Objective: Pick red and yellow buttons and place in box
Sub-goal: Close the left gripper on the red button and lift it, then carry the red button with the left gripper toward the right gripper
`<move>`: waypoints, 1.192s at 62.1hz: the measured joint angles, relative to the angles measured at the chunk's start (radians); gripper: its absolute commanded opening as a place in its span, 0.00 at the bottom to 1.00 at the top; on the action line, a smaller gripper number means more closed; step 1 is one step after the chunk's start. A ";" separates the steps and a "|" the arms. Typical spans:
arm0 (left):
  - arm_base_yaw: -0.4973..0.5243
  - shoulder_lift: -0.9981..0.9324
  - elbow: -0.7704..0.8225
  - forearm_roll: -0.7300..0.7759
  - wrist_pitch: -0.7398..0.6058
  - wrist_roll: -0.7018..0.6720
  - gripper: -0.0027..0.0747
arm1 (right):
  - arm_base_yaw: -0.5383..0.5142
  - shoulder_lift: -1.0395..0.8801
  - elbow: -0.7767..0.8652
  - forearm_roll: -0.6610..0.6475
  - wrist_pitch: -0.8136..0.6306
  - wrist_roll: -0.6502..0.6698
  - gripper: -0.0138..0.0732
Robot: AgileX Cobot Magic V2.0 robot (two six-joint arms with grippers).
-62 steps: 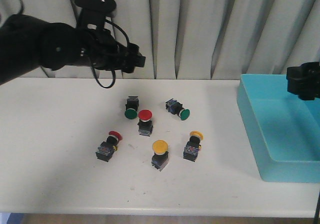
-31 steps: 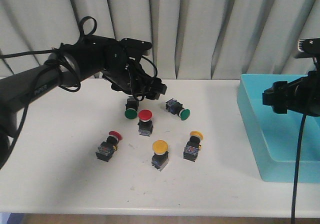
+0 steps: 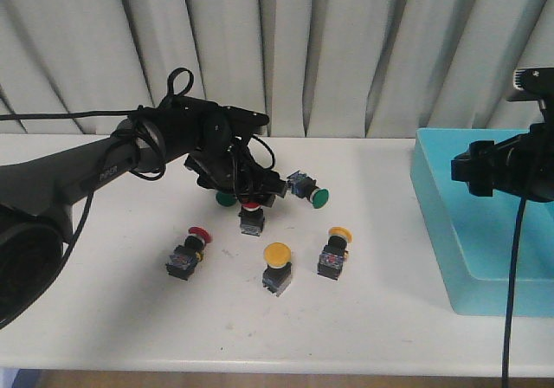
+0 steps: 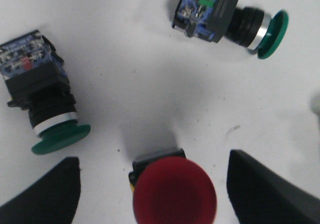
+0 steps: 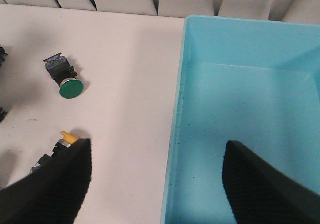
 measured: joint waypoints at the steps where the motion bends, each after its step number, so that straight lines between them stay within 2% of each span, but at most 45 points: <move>1: 0.000 0.002 0.000 0.000 0.000 0.000 0.78 | 0.000 0.000 0.000 0.001 0.000 0.000 0.78; 16: 0.000 0.038 -0.011 0.000 -0.009 0.003 0.76 | 0.000 0.000 0.000 0.006 0.000 0.000 0.78; 25: 0.000 0.049 -0.012 0.000 -0.009 0.003 0.67 | 0.000 0.000 0.000 0.007 0.000 0.000 0.78; 31: 0.000 0.049 -0.012 0.000 -0.009 0.003 0.52 | 0.000 0.000 0.000 0.011 0.001 0.000 0.78; 44: 0.000 0.049 -0.018 0.000 -0.005 0.004 0.03 | 0.015 0.000 0.000 0.023 0.012 -0.031 0.78; 55: 0.000 0.026 -0.040 -0.008 0.053 0.004 0.02 | 0.109 0.001 0.000 0.023 0.016 -0.140 0.78; 61: 0.000 -0.022 -0.071 -0.045 0.089 0.012 0.02 | 0.181 0.002 0.026 0.024 -0.027 -0.222 0.78; 71: 0.000 -0.163 -0.094 -0.191 0.124 0.106 0.02 | 0.282 0.016 0.107 0.025 -0.139 -0.330 0.78; 74: 0.000 -0.220 -0.100 -0.279 0.149 0.164 0.02 | 0.304 0.015 0.121 0.025 -0.167 -0.349 0.78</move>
